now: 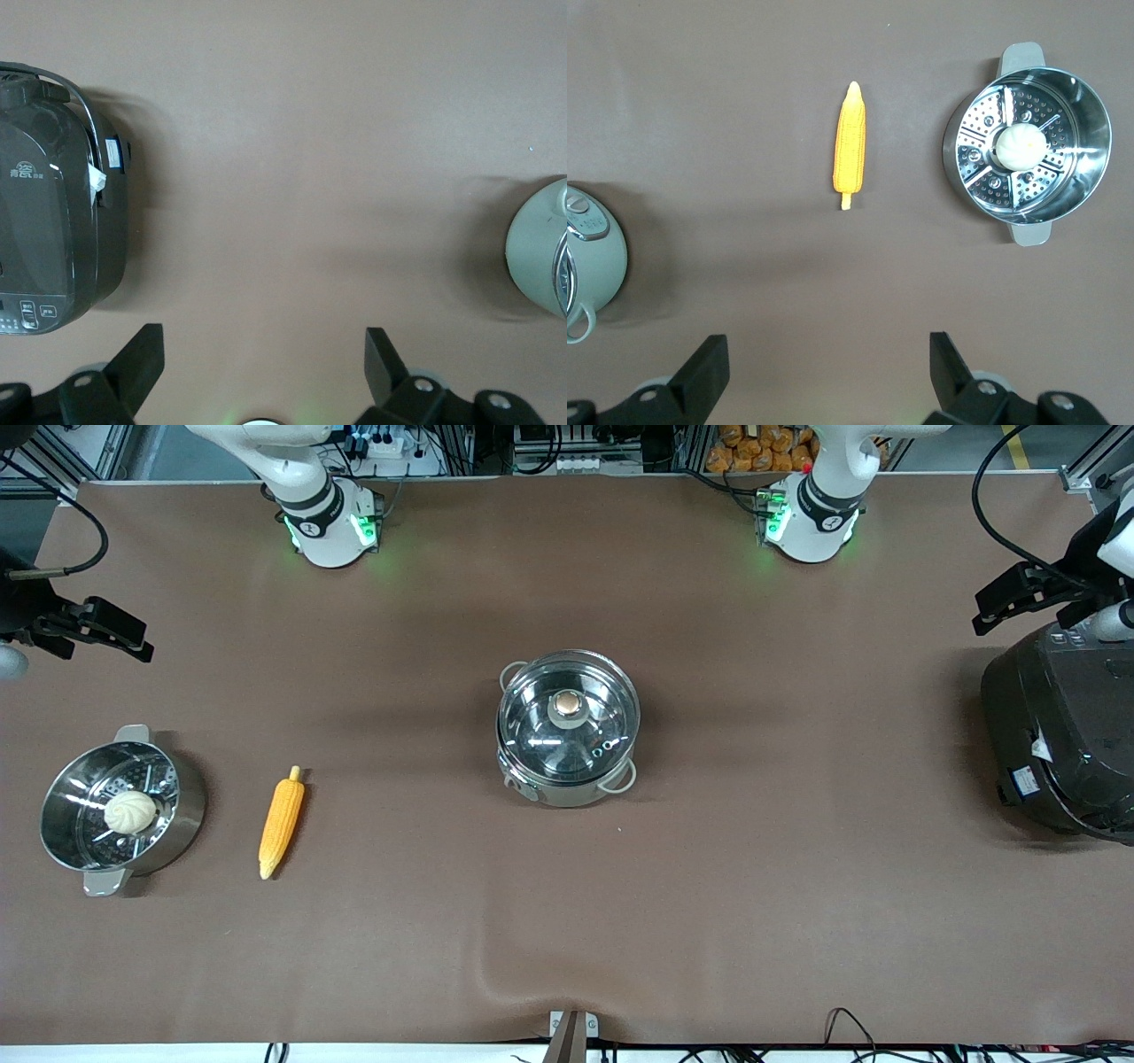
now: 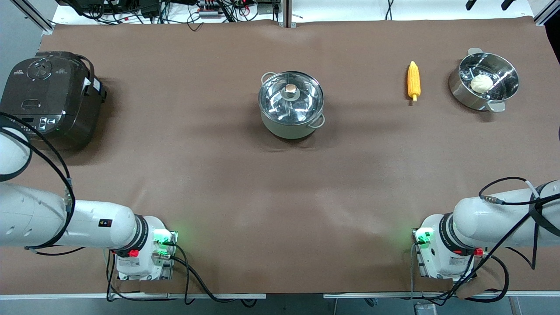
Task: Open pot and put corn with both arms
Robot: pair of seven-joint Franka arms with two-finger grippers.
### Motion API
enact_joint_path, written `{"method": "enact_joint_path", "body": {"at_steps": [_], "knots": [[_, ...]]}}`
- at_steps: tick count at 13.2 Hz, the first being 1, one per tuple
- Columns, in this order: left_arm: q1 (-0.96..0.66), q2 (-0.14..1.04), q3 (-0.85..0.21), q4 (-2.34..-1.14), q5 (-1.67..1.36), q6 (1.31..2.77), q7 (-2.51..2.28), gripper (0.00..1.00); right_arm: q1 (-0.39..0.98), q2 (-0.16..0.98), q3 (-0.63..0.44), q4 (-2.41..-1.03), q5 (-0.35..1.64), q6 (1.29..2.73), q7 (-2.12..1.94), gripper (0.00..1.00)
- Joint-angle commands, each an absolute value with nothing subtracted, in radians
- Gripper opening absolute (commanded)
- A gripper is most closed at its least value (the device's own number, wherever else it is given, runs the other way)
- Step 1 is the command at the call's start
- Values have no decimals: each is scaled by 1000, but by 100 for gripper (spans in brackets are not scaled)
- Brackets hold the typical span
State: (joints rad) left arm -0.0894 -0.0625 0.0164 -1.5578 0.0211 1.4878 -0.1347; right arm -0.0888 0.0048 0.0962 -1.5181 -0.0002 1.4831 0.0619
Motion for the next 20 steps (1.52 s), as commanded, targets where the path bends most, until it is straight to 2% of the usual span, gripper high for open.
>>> {"method": "enact_joint_path", "body": {"at_steps": [1,7,12,14,15,18,20], "knots": [[-87,-58,18,-1539,14,1471,-121,100,-89,2,95,-1523,12,1496,77,100],[-83,-54,21,-1514,17,1471,-106,100,-87,2,95,-1525,12,1494,77,100],[-136,20,-14,-1509,-99,1529,-165,100,-86,34,94,-1529,14,1465,34,100],[-158,86,-43,-1484,-173,1581,-224,100,-84,52,94,-1540,14,1476,32,100],[-187,136,-58,-1430,-181,1586,-309,100,-83,55,95,-1542,14,1479,32,100],[-337,277,-64,-1301,-175,1591,-663,100,-74,77,95,-1580,14,1544,32,100],[-469,343,-58,-1289,-166,1694,-971,100,-75,122,95,-1583,14,1594,32,100]]}}
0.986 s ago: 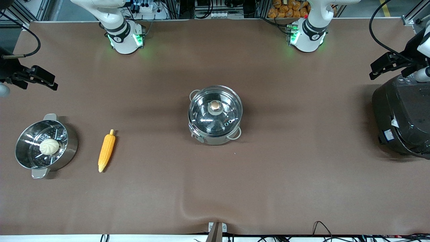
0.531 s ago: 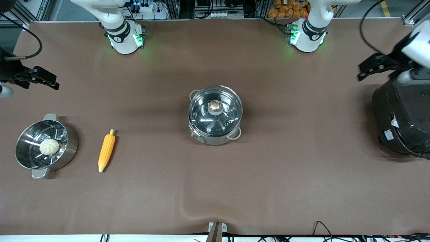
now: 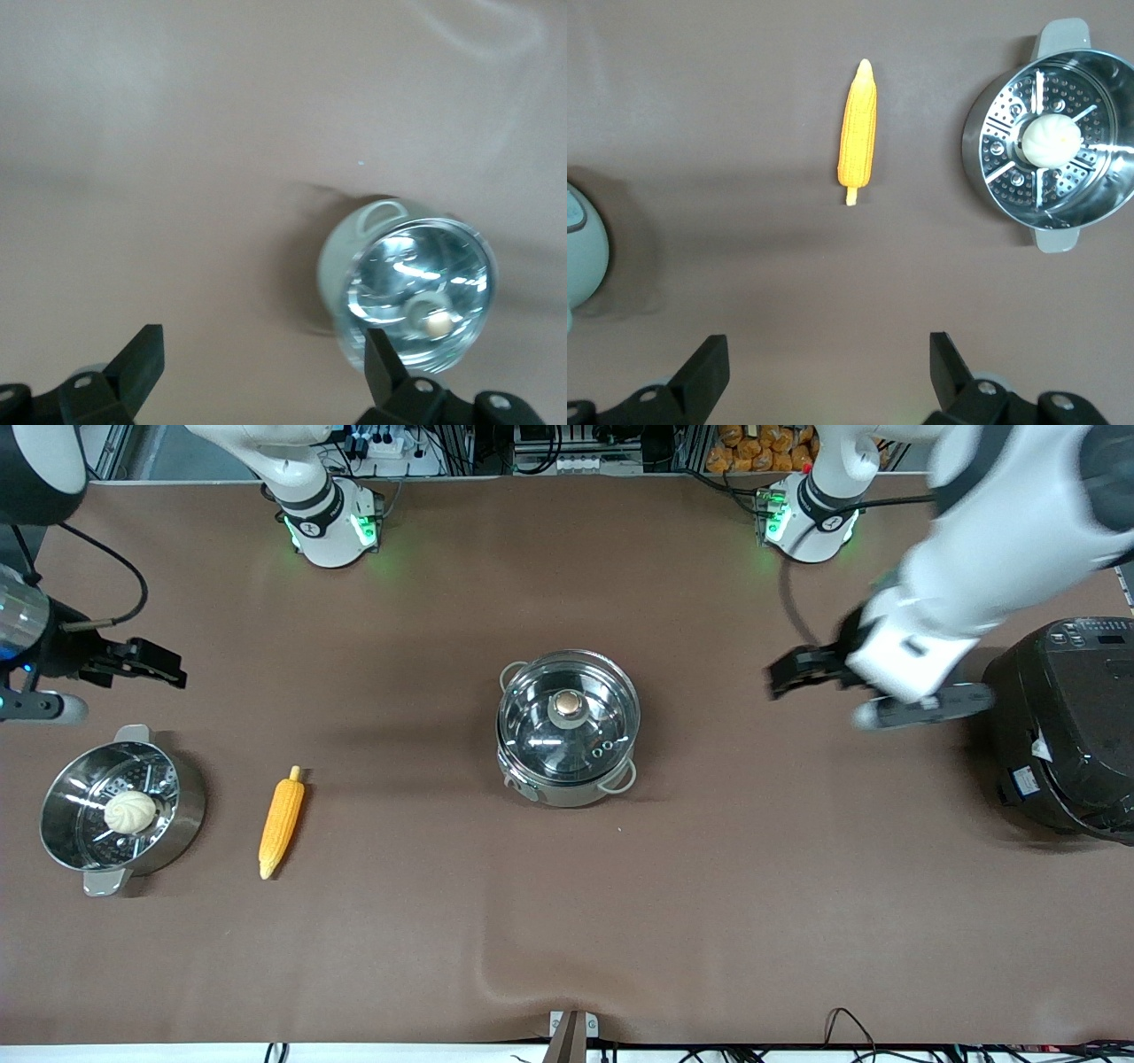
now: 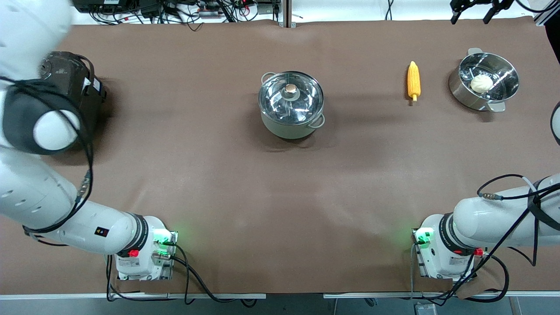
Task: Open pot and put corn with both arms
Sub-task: 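Reach the left gripper to the lid knob while the right gripper approaches the corn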
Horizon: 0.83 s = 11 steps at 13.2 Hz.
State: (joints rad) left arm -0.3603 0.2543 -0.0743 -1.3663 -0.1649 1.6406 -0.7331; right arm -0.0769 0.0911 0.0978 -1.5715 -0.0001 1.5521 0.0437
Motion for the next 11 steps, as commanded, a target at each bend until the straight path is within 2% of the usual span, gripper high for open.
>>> {"method": "enact_joint_path", "body": {"at_steps": [1,5,11], "knots": [[-529,374,-54,-1287,-160,1757,-1112,100,-78,150,95,-1582,14,1623,32,100],[-725,521,-17,-1285,-74,1845,-1447,100,-86,300,94,-1579,14,1750,32,100],[-793,592,-3,-1285,-48,1838,-1554,100,-83,463,92,-1588,3,1897,32,100]]}}
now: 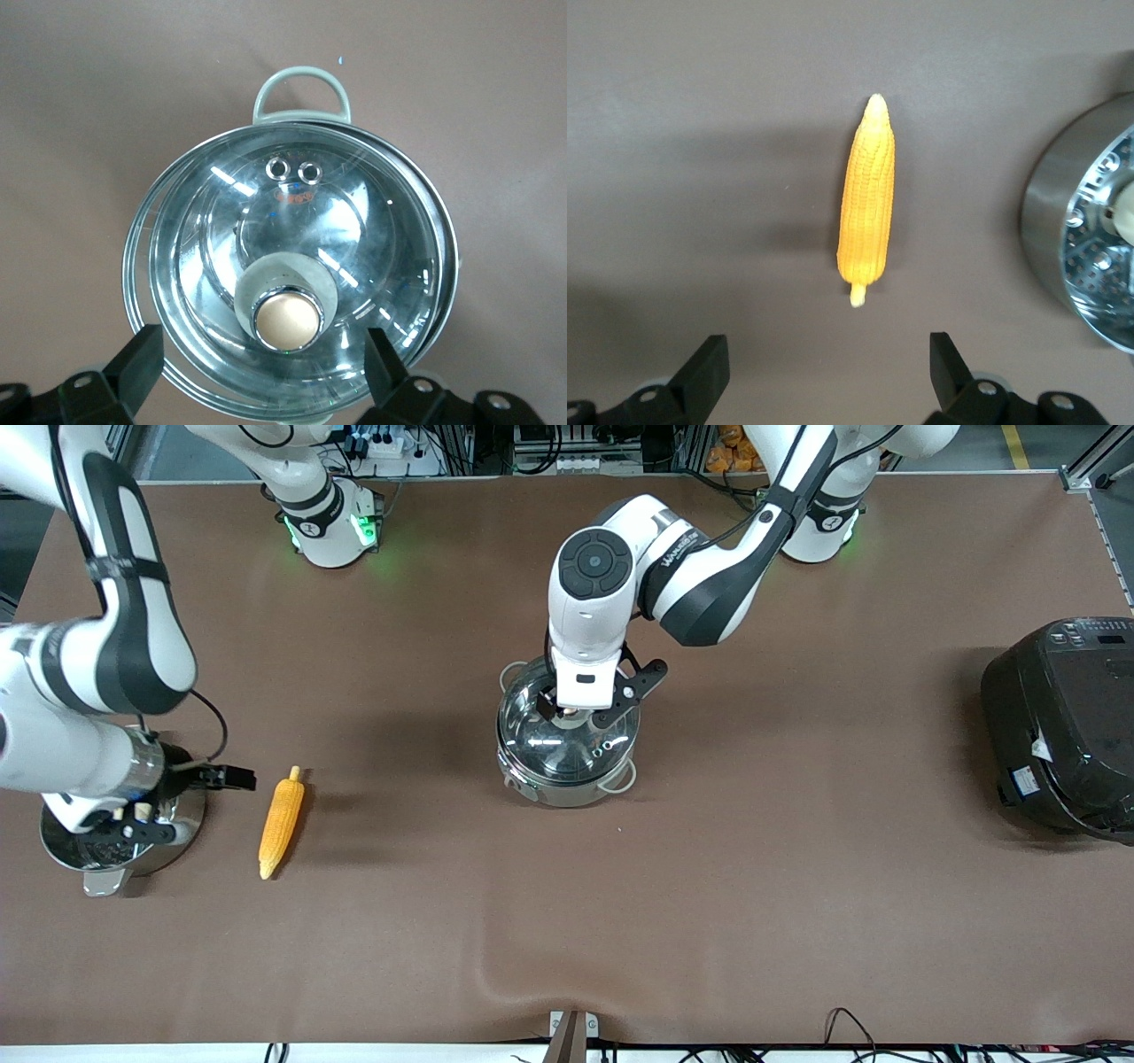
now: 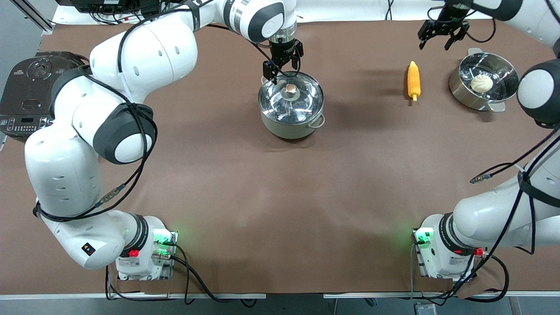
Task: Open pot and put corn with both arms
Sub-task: 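Reach the left gripper to the lid knob while the right gripper approaches the corn, then grasp the lid knob with the left gripper while the right gripper grasps the corn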
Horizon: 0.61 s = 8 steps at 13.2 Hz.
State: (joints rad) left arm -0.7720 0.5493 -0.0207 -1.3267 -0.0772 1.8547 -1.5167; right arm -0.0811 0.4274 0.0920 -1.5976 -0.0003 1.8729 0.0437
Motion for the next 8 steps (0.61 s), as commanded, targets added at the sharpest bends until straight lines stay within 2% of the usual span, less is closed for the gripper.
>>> {"method": "enact_joint_path", "body": {"at_steps": [1,8], "knots": [[-801,597,-3,-1285,-46,1839,-1554,100,-83,474,92,-1598,-6,1913,34,100],[-821,626,8,-1287,-23,1841,-1551,99,-103,532,87,-1764,-80,2229,32,100]]}}
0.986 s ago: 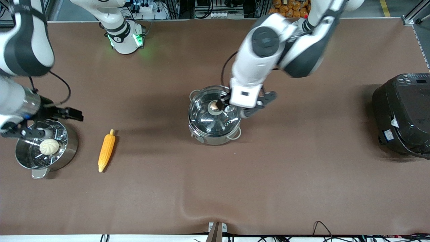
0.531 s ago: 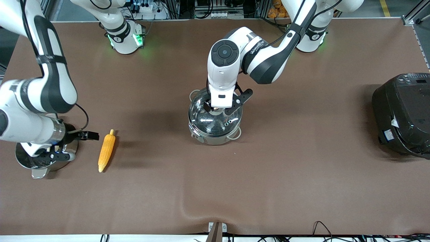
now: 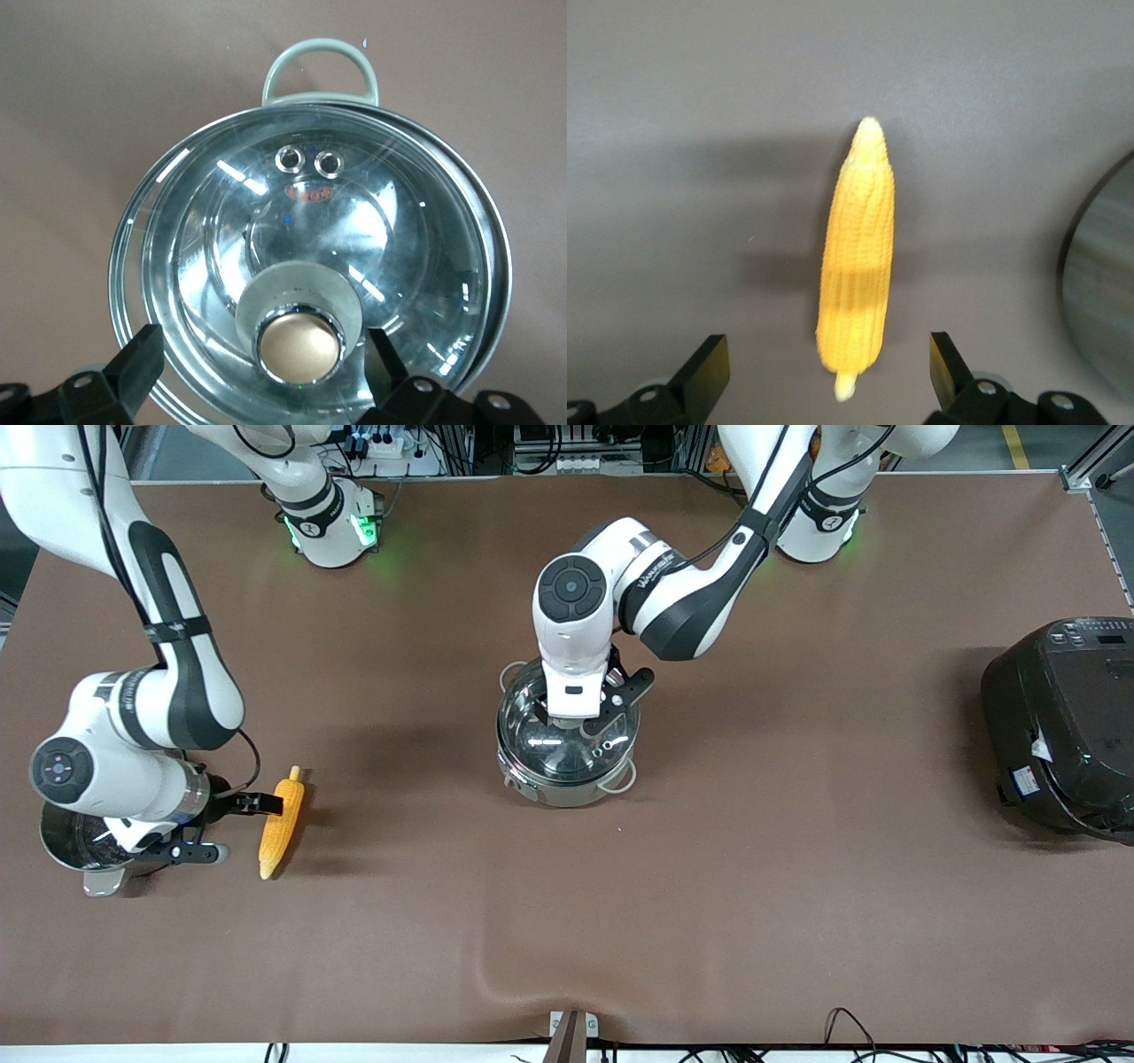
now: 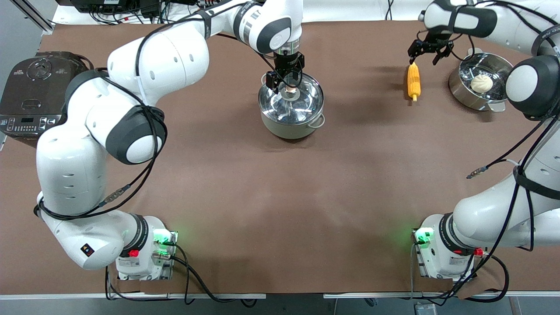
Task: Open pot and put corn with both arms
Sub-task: 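Grasp the lid knob with the left gripper while the right gripper grasps the corn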
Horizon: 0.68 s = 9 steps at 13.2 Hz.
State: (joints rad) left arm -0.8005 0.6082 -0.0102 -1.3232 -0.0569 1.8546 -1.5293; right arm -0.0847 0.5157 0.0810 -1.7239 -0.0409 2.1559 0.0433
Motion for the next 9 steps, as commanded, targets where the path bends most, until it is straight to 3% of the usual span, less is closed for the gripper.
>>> {"method": "enact_joint_path", "body": {"at_steps": [1,9], "knots": [[-821,626,8,-1287,-23,1841,-1548,98,-110,552,87,-1764,-95,2252,32,100],[-828,655,9,-1285,-21,1887,-1552,90,-118,655,87,-1761,-179,2417,32,100]]}}
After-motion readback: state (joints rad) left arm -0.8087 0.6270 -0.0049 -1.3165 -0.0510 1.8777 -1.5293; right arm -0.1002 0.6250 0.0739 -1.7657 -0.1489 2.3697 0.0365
